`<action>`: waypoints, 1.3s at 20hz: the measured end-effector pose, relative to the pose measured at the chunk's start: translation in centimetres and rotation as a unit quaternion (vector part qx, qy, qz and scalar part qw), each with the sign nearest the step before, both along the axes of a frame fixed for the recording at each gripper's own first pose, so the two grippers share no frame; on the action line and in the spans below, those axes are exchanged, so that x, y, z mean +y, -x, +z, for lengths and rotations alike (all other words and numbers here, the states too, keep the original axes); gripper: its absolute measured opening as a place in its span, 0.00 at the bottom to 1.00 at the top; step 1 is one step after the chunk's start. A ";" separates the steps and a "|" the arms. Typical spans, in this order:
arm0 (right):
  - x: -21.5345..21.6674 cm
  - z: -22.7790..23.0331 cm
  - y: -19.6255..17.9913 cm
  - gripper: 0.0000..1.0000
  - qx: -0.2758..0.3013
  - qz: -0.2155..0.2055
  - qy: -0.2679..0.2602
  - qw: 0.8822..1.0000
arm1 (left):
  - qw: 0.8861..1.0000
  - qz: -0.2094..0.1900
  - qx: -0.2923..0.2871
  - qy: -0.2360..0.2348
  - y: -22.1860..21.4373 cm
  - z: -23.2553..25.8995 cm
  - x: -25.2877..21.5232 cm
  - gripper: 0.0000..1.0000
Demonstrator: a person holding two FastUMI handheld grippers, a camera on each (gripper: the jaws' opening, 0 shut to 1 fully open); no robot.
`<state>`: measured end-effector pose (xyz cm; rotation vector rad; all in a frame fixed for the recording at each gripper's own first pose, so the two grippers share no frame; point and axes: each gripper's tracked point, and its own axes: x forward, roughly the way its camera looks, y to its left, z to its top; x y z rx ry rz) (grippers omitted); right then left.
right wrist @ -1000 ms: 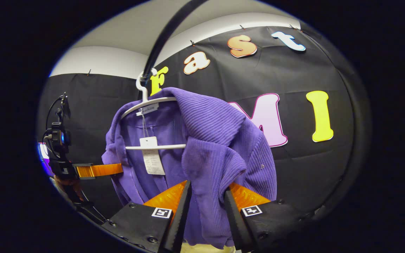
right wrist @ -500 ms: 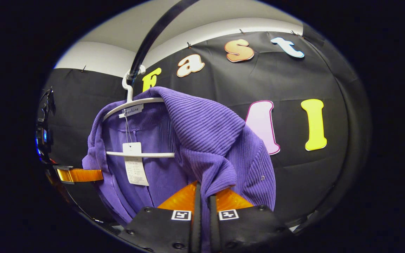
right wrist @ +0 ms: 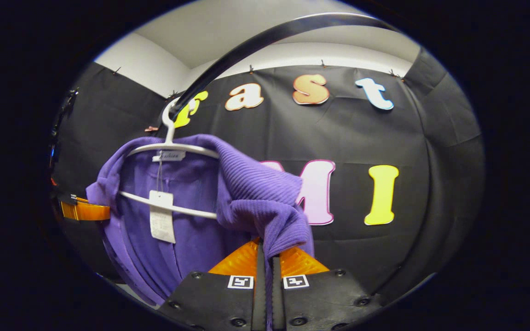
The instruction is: Grasp the clothes on the hanger with both hands and then place them into the laundry hamper below.
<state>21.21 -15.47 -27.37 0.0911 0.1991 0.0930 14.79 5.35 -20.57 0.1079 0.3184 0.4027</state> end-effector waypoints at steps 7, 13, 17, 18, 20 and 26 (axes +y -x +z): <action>-3.9 6.3 -2.5 0.09 -0.082 -0.084 0.067 0.991 | 0.991 0.038 -0.024 -0.126 0.5 6.0 3.6 0.03; -2.3 7.8 -3.9 0.08 -0.104 -0.078 0.073 0.989 | 0.981 0.076 -0.038 -0.174 0.9 9.0 7.7 0.03; -2.2 7.6 -4.7 0.08 -0.104 -0.083 0.074 0.988 | 0.985 0.070 -0.019 -0.154 -1.4 6.4 10.2 0.05; -2.4 7.5 -4.8 0.08 -0.103 -0.087 0.080 0.988 | 0.985 0.064 -0.013 -0.159 -1.5 5.4 10.3 0.05; -2.5 7.3 -5.2 0.08 -0.100 -0.088 0.089 0.987 | 0.989 0.045 0.013 -0.137 -2.4 2.4 10.0 0.05; -4.9 6.2 -5.1 0.08 -0.085 -0.116 0.111 0.983 | 0.998 0.040 0.039 -0.014 -2.2 -4.4 8.5 0.05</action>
